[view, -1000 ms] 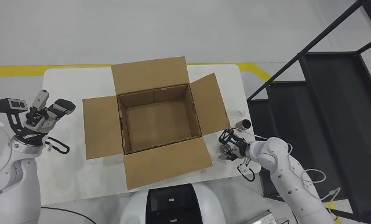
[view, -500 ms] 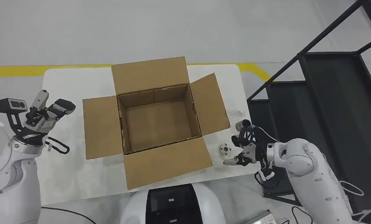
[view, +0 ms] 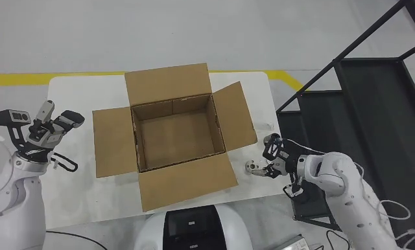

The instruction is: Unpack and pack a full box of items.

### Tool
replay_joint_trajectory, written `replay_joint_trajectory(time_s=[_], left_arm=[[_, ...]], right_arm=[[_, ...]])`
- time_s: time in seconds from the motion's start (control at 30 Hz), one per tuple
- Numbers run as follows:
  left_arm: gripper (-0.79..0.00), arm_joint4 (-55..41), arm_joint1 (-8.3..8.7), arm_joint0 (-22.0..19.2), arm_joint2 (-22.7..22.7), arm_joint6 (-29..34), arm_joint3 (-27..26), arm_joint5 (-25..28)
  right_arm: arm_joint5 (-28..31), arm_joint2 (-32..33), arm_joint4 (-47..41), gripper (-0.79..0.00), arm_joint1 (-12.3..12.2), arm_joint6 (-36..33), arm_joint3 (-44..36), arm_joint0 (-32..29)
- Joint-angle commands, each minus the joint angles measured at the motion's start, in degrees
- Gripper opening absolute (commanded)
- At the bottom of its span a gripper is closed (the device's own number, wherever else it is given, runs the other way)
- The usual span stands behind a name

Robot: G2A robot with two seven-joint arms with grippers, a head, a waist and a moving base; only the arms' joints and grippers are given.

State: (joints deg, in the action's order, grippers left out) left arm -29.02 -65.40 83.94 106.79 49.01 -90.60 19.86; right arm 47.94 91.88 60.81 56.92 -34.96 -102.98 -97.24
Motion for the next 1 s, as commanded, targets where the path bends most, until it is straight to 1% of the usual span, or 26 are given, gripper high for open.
replay_joint_trajectory(time_s=[0.0,0.13,0.23,0.97], left_arm=[[0.000,0.00,0.00,0.00,0.00,0.00,0.00,0.00],[0.000,0.00,0.00,0.00,0.00,0.00,0.00,0.00],[0.000,0.00,0.00,0.00,0.00,0.00,0.00,0.00],[0.000,0.00,0.00,0.00,0.00,0.00,0.00,0.00]], right_arm=[[-0.72,-2.46,5.85,0.000,0.12,2.23,1.14,0.38],[-1.75,-5.74,11.59,0.000,0.24,4.14,3.62,2.35],[-2.30,-6.99,13.82,0.000,0.26,5.17,5.26,3.77],[-2.30,-6.99,13.82,0.000,0.26,5.17,5.26,3.77]])
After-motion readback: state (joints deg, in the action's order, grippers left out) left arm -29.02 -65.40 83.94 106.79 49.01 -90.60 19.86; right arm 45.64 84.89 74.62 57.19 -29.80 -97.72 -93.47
